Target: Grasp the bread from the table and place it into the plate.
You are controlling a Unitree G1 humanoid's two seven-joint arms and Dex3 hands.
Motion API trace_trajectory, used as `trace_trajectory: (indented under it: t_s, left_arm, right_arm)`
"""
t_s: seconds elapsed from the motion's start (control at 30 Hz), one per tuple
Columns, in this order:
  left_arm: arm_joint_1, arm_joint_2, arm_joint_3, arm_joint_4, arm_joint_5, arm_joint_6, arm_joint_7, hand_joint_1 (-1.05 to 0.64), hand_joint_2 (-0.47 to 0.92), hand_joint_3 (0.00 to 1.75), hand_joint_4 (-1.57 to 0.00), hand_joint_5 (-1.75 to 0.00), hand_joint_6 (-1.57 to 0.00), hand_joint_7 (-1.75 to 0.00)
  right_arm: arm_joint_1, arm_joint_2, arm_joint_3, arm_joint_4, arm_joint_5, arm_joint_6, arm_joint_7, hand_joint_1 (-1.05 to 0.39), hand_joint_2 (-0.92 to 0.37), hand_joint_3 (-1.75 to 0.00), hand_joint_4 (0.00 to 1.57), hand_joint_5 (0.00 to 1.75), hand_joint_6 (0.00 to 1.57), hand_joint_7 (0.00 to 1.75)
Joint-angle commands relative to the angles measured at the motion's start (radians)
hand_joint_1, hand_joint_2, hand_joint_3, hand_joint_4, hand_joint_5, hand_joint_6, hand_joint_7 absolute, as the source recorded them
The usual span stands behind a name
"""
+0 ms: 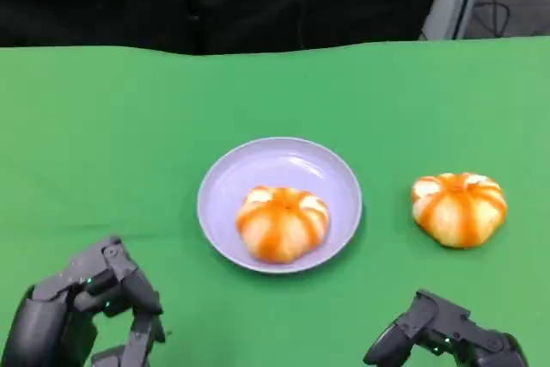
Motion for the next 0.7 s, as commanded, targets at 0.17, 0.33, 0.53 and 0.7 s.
trace_trajectory:
  t_s: [0.17,0.33,0.53,0.7]
  left_arm:
    - [0.000,0.020,0.009,0.036,-0.039,-0.015,-0.055,-0.11,0.46,1.06,-0.84,-1.75,-0.69,-1.74]
    - [-0.003,0.019,0.010,0.046,-0.062,-0.008,-0.079,-0.10,0.44,1.13,-0.85,-1.75,-0.71,-1.71]
    - [-0.013,0.012,0.014,0.063,-0.029,-0.026,-0.066,-0.13,0.47,1.07,-0.85,-1.75,-0.70,-1.70]
    - [-0.018,0.006,0.011,0.065,-0.026,-0.021,-0.063,-0.12,0.47,1.04,-0.85,-1.75,-0.70,-1.70]
  right_arm:
    - [0.004,-0.009,-0.016,-0.027,0.007,0.011,0.000,-0.11,-0.37,-1.24,0.70,1.58,0.77,1.30]
    - [0.001,-0.005,-0.015,-0.020,0.020,0.008,0.000,-0.10,-0.34,-1.28,0.70,1.59,0.77,1.31]
    - [-0.012,-0.008,-0.023,-0.005,0.017,-0.005,-0.002,-0.09,-0.32,-1.30,0.70,1.59,0.77,1.31]
    - [-0.018,-0.010,-0.029,0.008,0.022,-0.015,0.001,-0.08,-0.32,-1.30,0.70,1.59,0.77,1.31]
